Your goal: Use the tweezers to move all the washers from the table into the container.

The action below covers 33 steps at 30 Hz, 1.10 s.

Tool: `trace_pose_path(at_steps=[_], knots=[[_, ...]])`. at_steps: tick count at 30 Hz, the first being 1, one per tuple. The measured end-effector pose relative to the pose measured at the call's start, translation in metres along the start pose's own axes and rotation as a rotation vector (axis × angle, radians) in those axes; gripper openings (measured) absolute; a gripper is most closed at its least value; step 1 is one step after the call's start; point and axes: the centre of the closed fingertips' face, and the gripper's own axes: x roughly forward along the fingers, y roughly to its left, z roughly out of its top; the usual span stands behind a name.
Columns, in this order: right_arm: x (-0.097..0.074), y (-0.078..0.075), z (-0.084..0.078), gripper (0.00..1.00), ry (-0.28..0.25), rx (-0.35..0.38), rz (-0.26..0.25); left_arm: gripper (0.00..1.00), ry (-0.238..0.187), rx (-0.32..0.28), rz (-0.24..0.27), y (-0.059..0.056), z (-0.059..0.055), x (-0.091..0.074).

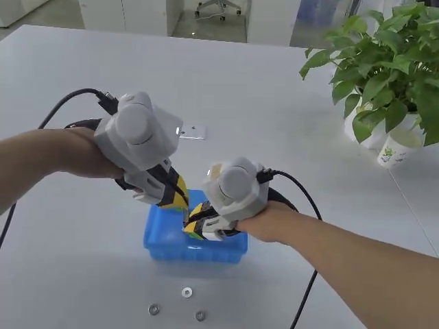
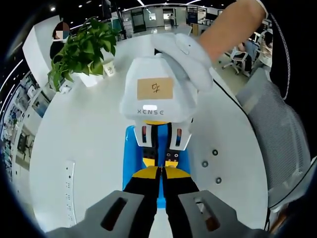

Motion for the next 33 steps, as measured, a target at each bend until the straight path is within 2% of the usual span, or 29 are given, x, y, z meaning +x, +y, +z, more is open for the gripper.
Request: trace_pose_path(at_steps=[21, 33], knots=[[-0.006, 0.003, 0.004, 0.11, -0.010, -0.011, -0.006, 0.06, -0.001, 0.001, 0.002, -0.003, 0.005, -0.007], [-0.020, 0.008, 0.014, 0.11, -0.029, -0.026, -0.021, 0.05, -0.010, 0.002, 0.014, -0.006, 0.014, -0.021]])
